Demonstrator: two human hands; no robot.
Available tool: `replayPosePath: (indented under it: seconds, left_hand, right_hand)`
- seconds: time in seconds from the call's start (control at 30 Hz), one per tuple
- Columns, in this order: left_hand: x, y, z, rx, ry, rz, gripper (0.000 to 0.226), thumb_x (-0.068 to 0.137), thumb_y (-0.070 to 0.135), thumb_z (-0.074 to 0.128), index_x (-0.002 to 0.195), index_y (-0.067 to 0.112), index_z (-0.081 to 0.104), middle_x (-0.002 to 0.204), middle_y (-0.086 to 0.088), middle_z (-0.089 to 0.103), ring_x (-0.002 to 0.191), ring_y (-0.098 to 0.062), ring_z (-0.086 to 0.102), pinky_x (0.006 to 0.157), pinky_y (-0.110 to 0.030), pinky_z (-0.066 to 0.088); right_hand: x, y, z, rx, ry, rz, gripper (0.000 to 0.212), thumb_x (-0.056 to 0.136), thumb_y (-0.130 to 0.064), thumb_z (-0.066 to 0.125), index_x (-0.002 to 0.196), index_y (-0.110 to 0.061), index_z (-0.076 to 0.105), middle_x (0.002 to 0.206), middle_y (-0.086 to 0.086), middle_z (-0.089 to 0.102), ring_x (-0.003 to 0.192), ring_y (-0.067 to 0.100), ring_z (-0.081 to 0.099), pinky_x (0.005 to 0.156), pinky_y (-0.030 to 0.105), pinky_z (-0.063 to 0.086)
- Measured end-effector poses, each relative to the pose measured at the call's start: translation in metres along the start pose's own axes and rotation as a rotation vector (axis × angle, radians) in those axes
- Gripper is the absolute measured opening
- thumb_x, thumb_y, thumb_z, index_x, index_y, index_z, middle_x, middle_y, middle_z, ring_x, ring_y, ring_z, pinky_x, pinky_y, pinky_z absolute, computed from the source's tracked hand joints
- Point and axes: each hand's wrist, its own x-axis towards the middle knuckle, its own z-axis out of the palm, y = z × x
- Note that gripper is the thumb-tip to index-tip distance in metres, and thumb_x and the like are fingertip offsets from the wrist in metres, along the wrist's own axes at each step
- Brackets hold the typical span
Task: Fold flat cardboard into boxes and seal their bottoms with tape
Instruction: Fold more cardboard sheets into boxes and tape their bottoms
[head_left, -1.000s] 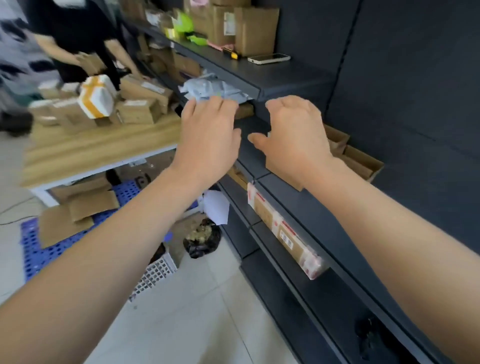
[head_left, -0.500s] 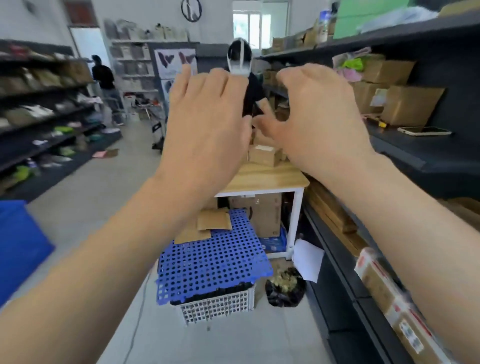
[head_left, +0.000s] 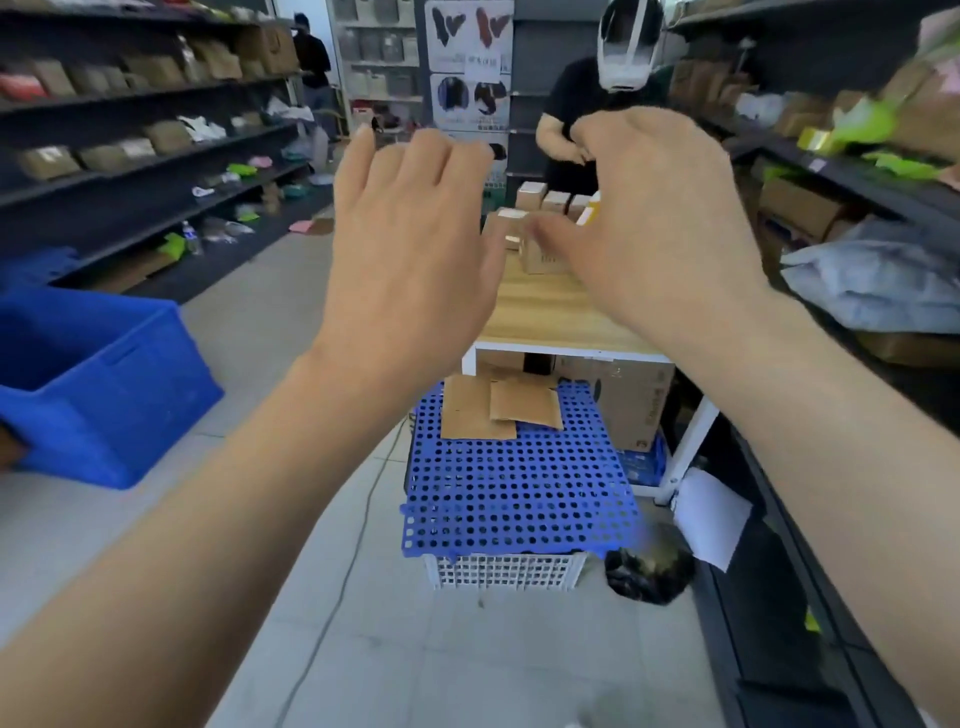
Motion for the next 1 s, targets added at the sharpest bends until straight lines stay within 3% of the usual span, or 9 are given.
replayPosePath:
  seconds: [0.1, 0.27, 0.57, 0.7, 0.77, 0.8, 0.87, 0.93, 1.0]
  left_hand:
    - [0.011, -0.009, 0.047, 0.017, -0.035, -0.031, 0.039, 0.087, 0.024, 0.054, 0.120, 0.003, 0.057, 0.113, -0.016, 0.061, 0.106, -0.037, 0.056, 0.110, -0.050, 0.026]
    - [0.034, -0.017, 0.152, 0.021, -0.146, -0.139, 0.037, 0.086, 0.021, 0.056, 0.117, 0.002, 0.058, 0.112, -0.016, 0.060, 0.107, -0.037, 0.055, 0.111, -0.049, 0.024]
    - [0.018, -0.047, 0.359, -0.173, -0.568, -0.495, 0.042, 0.093, 0.019, 0.052, 0.135, 0.010, 0.048, 0.127, -0.012, 0.054, 0.116, -0.032, 0.048, 0.103, -0.036, 0.029]
    - [-0.019, -0.075, 0.442, -0.223, -0.783, -0.639, 0.045, 0.093, 0.020, 0.052, 0.137, 0.011, 0.045, 0.129, -0.011, 0.052, 0.113, -0.030, 0.053, 0.101, -0.040, 0.038]
    - [-0.043, -0.088, 0.484, -0.263, -0.905, -0.722, 0.046, 0.094, 0.023, 0.054, 0.136, 0.009, 0.045, 0.134, -0.011, 0.049, 0.114, -0.029, 0.054, 0.100, -0.040, 0.041]
    - [-0.056, -0.094, 0.505, -0.277, -0.957, -0.763, 0.046, 0.094, 0.024, 0.054, 0.136, 0.008, 0.045, 0.136, -0.012, 0.049, 0.114, -0.028, 0.054, 0.097, -0.036, 0.042]
    - [-0.082, -0.106, 0.543, -0.314, -1.021, -0.863, 0.046, 0.096, 0.024, 0.052, 0.138, 0.006, 0.044, 0.137, -0.012, 0.050, 0.106, -0.026, 0.057, 0.082, -0.027, 0.042]
    - [-0.103, -0.116, 0.574, -0.347, -1.054, -0.950, 0.047, 0.096, 0.022, 0.051, 0.139, 0.005, 0.042, 0.132, -0.013, 0.054, 0.089, -0.022, 0.054, 0.068, -0.024, 0.040]
    - [-0.123, -0.123, 0.601, -0.350, -1.075, -1.011, 0.051, 0.097, 0.022, 0.052, 0.142, 0.002, 0.038, 0.131, -0.015, 0.054, 0.084, -0.019, 0.051, 0.069, -0.027, 0.039]
  right_hand:
    - [0.025, 0.022, 0.045, 0.022, -0.058, -0.004, 0.061, 0.087, -0.046, 0.059, 0.135, -0.011, 0.047, 0.132, 0.009, 0.054, 0.129, 0.028, 0.041, 0.108, 0.038, 0.027]
    - [0.066, 0.076, 0.141, 0.081, -0.228, 0.037, 0.050, 0.087, -0.043, 0.061, 0.121, -0.007, 0.054, 0.121, 0.012, 0.058, 0.118, 0.031, 0.048, 0.096, 0.039, 0.035]
    - [0.094, 0.162, 0.351, 0.208, -0.635, 0.233, 0.055, 0.092, -0.043, 0.057, 0.129, -0.003, 0.051, 0.126, 0.017, 0.058, 0.116, 0.035, 0.053, 0.097, 0.044, 0.044]
    - [0.078, 0.195, 0.438, 0.316, -0.829, 0.417, 0.062, 0.093, -0.045, 0.056, 0.135, -0.001, 0.044, 0.128, 0.015, 0.055, 0.113, 0.032, 0.054, 0.090, 0.041, 0.048]
    - [0.063, 0.211, 0.487, 0.360, -0.921, 0.542, 0.051, 0.094, -0.044, 0.055, 0.123, -0.002, 0.052, 0.113, 0.014, 0.059, 0.100, 0.029, 0.059, 0.081, 0.039, 0.049]
    - [0.055, 0.218, 0.511, 0.367, -0.956, 0.605, 0.039, 0.094, -0.044, 0.056, 0.100, -0.006, 0.059, 0.091, 0.013, 0.059, 0.079, 0.025, 0.058, 0.067, 0.036, 0.047]
    - [0.036, 0.230, 0.556, 0.379, -0.985, 0.753, 0.045, 0.093, -0.043, 0.057, 0.062, -0.016, 0.039, 0.057, 0.004, 0.034, 0.047, 0.018, 0.032, 0.047, 0.029, 0.025]
    - [0.017, 0.241, 0.593, 0.393, -0.988, 0.879, 0.051, 0.092, -0.043, 0.058, 0.059, -0.018, 0.029, 0.054, 0.003, 0.024, 0.046, 0.017, 0.025, 0.047, 0.029, 0.020]
    - [0.003, 0.249, 0.624, 0.435, -0.976, 1.008, 0.043, 0.092, -0.043, 0.059, 0.065, -0.015, 0.039, 0.061, 0.004, 0.035, 0.053, 0.021, 0.039, 0.054, 0.033, 0.032]
